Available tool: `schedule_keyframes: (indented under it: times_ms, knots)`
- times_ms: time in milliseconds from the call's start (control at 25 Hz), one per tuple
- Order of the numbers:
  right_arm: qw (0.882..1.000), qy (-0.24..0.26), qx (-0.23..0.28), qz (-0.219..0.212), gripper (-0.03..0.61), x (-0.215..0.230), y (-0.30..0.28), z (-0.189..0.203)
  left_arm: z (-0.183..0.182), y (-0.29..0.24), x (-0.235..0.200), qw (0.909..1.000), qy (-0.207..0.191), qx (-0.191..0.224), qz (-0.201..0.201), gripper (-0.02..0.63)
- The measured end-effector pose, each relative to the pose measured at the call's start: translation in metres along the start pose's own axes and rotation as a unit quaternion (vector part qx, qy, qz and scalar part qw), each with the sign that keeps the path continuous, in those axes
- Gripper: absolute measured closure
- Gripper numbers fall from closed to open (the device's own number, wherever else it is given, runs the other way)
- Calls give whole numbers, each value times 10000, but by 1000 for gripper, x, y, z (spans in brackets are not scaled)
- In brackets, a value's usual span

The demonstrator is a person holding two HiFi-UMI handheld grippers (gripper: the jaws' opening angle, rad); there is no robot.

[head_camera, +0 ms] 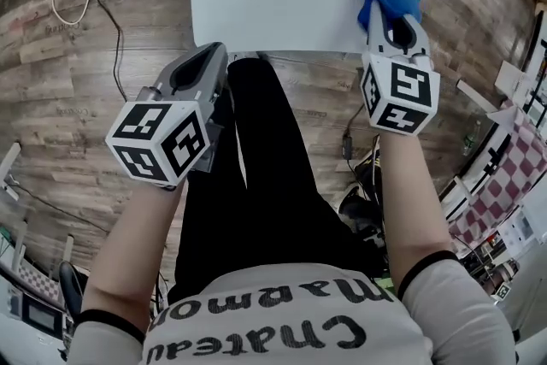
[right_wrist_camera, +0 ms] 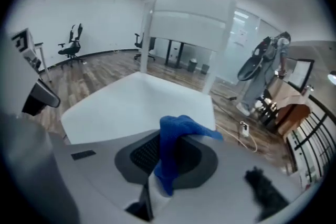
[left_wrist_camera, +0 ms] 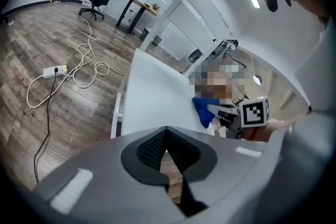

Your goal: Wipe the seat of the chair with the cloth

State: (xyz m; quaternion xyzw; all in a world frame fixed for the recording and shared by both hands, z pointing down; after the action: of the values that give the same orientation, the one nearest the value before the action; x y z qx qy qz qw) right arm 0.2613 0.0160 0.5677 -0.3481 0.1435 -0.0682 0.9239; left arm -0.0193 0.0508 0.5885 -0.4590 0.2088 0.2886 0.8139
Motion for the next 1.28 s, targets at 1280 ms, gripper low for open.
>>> schedule_keyframes:
  times_ms: [1280]
  knots:
    - [9924,623,286,-1023,526,-95,-39,-10,16,6,-33,9997,35,-233,-55,604]
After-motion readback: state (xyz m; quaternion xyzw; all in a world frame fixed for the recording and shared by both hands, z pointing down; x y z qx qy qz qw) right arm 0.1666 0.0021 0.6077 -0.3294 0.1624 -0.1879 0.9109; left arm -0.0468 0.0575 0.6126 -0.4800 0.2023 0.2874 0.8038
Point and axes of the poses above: the fingertips, and each gripper's own axes: y backward along the fingers, x to its right, z out of its underside, the point moved 6 cm from there along y, backward along the fingers, and after that the axes turned 4 degrees about x, right-handed, at the moved point
